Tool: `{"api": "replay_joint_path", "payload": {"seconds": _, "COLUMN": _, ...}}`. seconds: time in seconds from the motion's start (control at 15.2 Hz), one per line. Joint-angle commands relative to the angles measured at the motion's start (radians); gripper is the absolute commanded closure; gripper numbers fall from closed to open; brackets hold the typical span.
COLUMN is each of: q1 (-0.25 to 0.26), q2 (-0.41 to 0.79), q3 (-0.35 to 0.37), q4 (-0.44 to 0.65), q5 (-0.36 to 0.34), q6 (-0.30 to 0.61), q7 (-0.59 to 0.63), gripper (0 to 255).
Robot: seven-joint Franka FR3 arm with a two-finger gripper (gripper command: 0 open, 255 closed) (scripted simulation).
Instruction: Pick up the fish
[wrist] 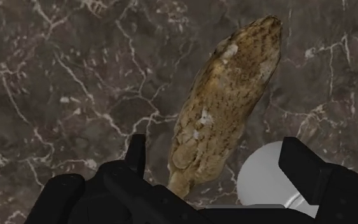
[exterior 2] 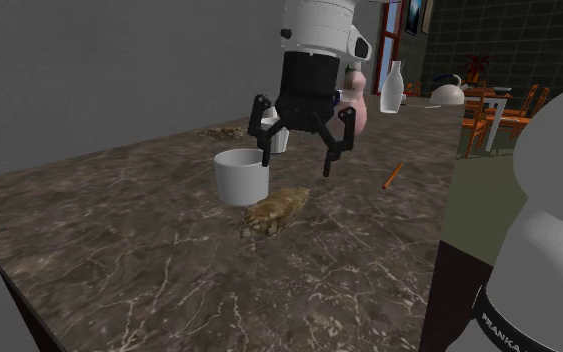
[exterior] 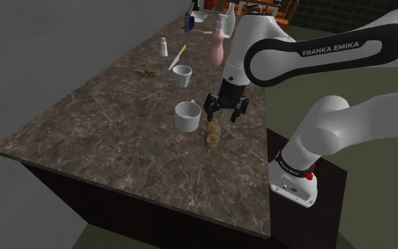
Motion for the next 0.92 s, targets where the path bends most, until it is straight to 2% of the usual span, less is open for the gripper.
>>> {"api": "replay_joint_path", "payload": {"seconds": 0.0, "q1": -0.003, "q2": 0.06, "q3": 0.062, "q4": -0.02, "q5": 0.061, "q6": 0.114, "q7": 0.088, "gripper": 0}}
{"api": "replay_joint_path", "payload": {"seconds": 0.53, "q1": 0.009, "q2": 0.156, "q3": 0.099, "q4": -0.075, "q5": 0.111, "q6": 0.265, "q7": 0.065, "gripper": 0}}
{"api": "replay_joint_path", "payload": {"seconds": 0.66, "q1": 0.009, "q2": 0.156, "q3": 0.099, "q4": -0.075, "q5": 0.111, "q6": 0.265, "q7": 0.065, "gripper": 0}}
{"api": "replay_joint_path", "payload": {"seconds": 0.73, "q1": 0.009, "q2": 0.156, "q3": 0.099, "q4": -0.075, "q5": 0.111, "q6": 0.265, "q7": 0.065, "gripper": 255}}
{"api": "replay_joint_path", "payload": {"seconds": 0.86, "q1": 0.009, "q2": 0.155, "q3": 0.098, "q4": -0.075, "q5": 0.111, "q6": 0.264, "q7": 0.065, "gripper": 255}}
